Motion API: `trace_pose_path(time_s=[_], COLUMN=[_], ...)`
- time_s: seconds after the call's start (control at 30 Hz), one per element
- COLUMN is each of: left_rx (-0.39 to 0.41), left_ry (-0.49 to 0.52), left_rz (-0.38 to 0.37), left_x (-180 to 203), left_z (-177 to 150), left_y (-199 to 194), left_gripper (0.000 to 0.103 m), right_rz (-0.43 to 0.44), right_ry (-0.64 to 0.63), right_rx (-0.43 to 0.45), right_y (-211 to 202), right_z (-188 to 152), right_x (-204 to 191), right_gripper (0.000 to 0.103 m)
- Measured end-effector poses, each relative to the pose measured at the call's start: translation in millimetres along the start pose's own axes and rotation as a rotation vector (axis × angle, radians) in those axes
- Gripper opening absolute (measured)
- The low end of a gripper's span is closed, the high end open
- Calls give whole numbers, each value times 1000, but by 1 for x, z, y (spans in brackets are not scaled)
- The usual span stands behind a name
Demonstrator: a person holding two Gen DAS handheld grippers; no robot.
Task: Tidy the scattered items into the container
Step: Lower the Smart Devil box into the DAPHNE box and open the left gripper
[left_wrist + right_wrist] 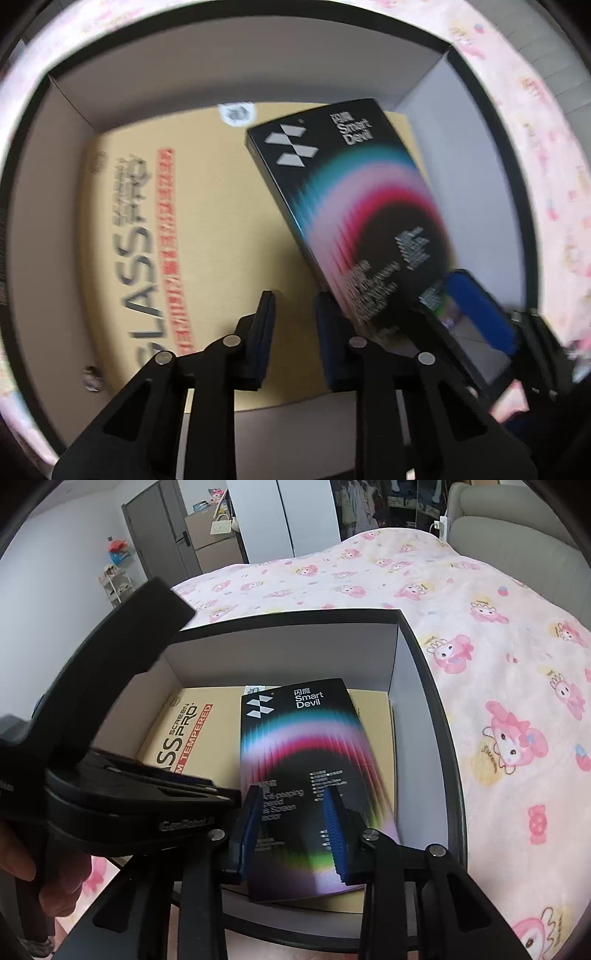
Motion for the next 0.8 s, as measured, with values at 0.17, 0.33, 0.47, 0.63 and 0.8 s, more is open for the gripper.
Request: trace_pose_path(time_s=[0.17, 0.33, 0.47, 0.63, 0.8], left_rx=[50, 38, -16, -35, -27], left_ry=[-54, -87, -67, -27, -29], left_rz=[23, 51, 7, 2, -34], left_x=[-13, -20, -15, -10, -11], left_z=[-11, -19, -24, -28, -27], left_y=[-1, 3, 9, 16, 22], left_gripper=[27, 28, 25, 19, 16], right_rz=[-16, -2, -8, -18, -24], right_ry=[-23, -19, -11, -4, -5], right_rx=[0, -19, -27, -27, -20], right_y=[1, 1, 1, 3, 4], right_z=[-3, -8, -10, -11, -12], right_x=[-3, -5, -6, -4, -5], right_gripper=[30, 32, 32, 32, 30])
Point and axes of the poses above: each gripper's, at about its wrist camera, not at the fingertips, and y roughly the way its jaws point, x to its right, z to its top, the point moved 5 cm from there along y, roughly the way its jaws point, and after that the axes turned 3 degrees about z, right-handed, at the moved point
